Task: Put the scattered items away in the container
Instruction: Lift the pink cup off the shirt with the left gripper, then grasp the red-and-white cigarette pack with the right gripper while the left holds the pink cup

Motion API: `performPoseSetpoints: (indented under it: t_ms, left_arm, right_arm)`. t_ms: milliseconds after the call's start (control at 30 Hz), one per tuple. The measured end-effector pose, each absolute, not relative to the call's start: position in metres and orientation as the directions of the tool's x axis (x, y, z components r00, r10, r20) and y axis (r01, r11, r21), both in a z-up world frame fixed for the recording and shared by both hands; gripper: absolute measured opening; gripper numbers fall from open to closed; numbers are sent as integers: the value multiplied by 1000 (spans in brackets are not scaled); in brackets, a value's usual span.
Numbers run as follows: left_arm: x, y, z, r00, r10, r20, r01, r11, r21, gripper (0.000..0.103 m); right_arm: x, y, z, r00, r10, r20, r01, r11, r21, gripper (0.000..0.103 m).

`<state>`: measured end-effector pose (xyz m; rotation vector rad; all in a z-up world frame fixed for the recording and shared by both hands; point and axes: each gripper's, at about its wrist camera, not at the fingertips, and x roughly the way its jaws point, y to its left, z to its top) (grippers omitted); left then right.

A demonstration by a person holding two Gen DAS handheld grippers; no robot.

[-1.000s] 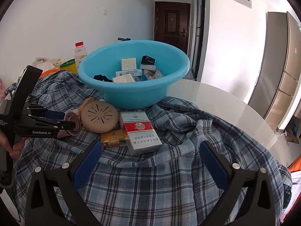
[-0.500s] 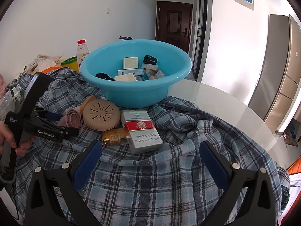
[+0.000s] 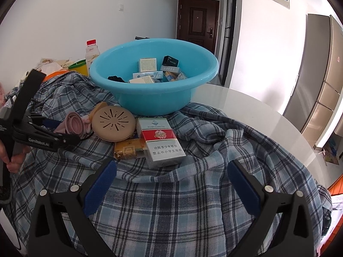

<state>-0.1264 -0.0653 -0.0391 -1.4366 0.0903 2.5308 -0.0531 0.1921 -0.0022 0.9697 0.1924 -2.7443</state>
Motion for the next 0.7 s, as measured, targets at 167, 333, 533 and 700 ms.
performPoseSetpoints:
  t_ms: [167,333,533,700]
  left_arm:
    - [-113,-67,-23,-521,170,-836,-235,-971,-51,86]
    - [-97,-67,-14,-530,178,-829,-251,-967,-46,85]
    - [-90,-67,-13,-532,207,-821,-260,-963,-75,83]
    - [-86,-68,-14,-537,217,-816,-259,-962,-85,83]
  right_arm:
    - [-49,189,3,-757,-178,-628,269,-962,-52,103]
    - [-47,186,7,-744,-208,-635,295,-955,-34,103]
    - [-54,187,12,-712,-250,-656,332,-943,-1,103]
    - [-60,188,18,-697,-271,-664,345,-938,21,103]
